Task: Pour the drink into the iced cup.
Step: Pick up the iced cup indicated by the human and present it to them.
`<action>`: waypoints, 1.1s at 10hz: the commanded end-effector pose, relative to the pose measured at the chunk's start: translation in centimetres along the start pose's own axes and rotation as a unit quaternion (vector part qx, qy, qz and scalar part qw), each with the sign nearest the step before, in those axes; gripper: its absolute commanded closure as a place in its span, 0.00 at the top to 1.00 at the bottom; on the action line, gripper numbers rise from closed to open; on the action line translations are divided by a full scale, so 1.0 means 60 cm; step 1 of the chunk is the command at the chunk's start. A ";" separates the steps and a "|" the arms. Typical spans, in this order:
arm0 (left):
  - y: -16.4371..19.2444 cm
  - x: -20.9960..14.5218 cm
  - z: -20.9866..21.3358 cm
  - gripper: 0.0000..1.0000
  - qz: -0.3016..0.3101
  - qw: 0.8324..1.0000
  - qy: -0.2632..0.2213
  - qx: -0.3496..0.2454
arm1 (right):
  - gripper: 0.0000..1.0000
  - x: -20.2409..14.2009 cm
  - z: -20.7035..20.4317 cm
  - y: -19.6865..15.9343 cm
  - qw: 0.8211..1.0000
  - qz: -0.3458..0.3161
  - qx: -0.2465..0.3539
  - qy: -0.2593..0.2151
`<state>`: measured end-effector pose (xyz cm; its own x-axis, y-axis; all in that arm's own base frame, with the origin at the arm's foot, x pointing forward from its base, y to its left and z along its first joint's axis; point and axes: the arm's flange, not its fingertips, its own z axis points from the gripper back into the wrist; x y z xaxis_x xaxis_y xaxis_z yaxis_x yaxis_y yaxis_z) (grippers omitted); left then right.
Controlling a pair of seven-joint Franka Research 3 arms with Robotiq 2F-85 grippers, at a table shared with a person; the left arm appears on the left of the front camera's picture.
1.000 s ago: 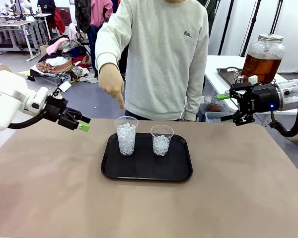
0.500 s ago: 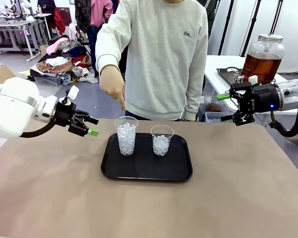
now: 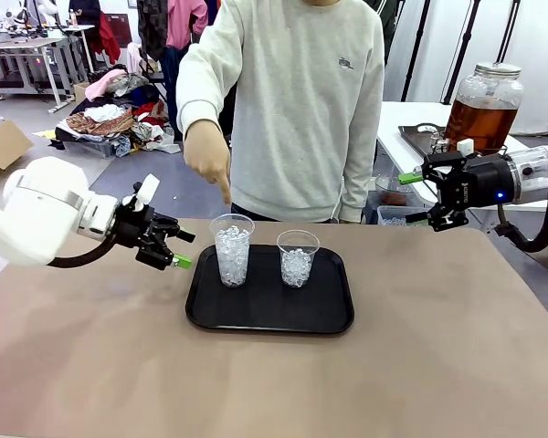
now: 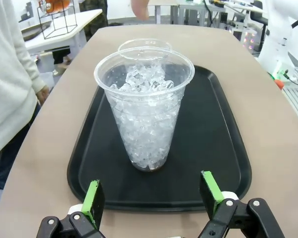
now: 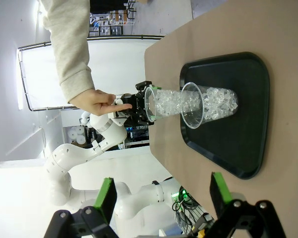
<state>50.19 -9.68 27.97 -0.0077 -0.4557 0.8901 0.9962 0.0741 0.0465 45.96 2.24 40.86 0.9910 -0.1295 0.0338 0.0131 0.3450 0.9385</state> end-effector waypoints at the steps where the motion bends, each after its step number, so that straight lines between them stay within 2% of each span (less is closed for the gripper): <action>1: 0.006 -0.009 -0.017 1.00 -0.009 0.999 -0.034 0.005 | 1.00 0.000 0.000 0.002 1.000 0.002 0.001 0.000; 4: 0.016 -0.011 -0.035 1.00 0.003 0.998 -0.063 -0.003 | 1.00 0.000 0.000 0.002 1.000 0.002 0.001 0.000; 11: 0.015 -0.009 -0.036 1.00 0.013 0.999 -0.049 -0.013 | 1.00 0.000 0.000 0.002 1.000 0.002 0.001 0.000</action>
<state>51.38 -11.40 26.34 0.0118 -0.3655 0.9308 0.9982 0.0591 0.0105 45.96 2.24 40.85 0.9910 -0.1295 0.0338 0.0131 0.3450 0.9385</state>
